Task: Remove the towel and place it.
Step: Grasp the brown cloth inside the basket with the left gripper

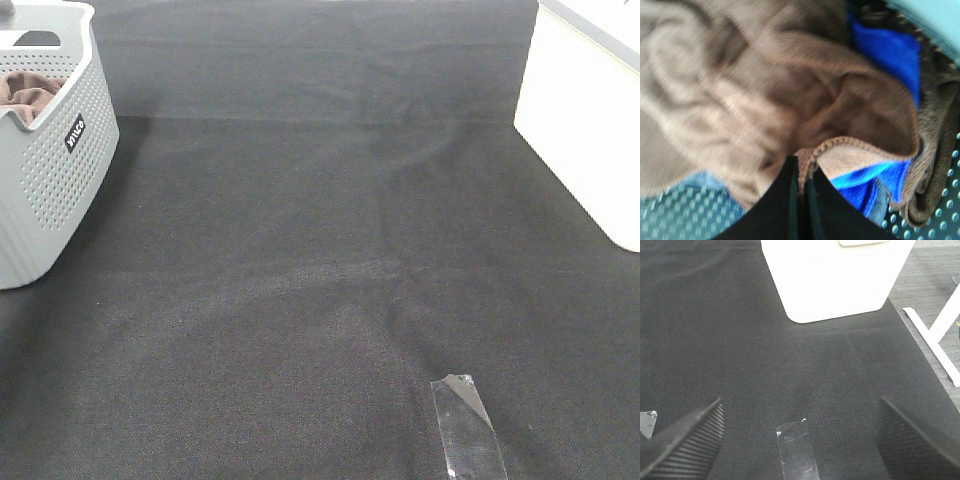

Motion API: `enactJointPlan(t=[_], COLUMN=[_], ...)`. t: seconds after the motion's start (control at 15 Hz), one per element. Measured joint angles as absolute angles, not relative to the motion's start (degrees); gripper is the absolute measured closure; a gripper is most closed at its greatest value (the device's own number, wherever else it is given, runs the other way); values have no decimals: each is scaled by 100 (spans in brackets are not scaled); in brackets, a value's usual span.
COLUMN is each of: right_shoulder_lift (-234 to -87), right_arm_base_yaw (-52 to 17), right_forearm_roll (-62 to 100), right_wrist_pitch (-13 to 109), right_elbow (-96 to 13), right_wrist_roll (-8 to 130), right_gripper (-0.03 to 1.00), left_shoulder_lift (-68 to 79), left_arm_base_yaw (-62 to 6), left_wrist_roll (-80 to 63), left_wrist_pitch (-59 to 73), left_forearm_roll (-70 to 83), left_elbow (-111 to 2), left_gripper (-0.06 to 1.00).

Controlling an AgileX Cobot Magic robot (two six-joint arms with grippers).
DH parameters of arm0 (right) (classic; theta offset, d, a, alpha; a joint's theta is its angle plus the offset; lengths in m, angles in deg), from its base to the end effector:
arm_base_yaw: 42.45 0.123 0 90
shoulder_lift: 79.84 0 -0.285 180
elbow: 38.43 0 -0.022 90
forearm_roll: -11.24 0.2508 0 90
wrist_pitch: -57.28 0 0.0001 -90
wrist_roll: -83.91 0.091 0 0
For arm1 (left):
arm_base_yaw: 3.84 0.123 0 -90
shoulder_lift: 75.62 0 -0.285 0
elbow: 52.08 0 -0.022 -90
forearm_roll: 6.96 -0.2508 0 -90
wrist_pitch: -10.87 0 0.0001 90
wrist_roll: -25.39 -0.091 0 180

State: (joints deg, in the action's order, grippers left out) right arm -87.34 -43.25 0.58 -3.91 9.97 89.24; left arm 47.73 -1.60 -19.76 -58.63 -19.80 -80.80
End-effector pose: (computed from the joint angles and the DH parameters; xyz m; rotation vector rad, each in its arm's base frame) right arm -0.0072 -0.0147 0.2786 0.1190 2.0304 -0.1729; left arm 0.4323 0.0359 0.2773 1.1433 2.7104 0.4633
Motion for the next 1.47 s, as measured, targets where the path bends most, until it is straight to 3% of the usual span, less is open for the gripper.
enactJointPlan(t=[0.93,1.47], right_shoulder_lift=[-8734,-8734], right_arm_base_yaw=[-4325,-4325], right_forearm_roll=[58,58], right_wrist_pitch=[-391,-391], right_elbow=[997,997], right_wrist_roll=[8924,8924], right_gripper=[17,17], left_shoulder_lift=[2882,2584], left_arm_base_yaw=[-160,-189], left_wrist_roll=[-744,-658], left_wrist_pitch=[-5892,-5788], left_forearm_roll=[-1028,249], left_elbow=[-8092,-9146], left_gripper=[94,94])
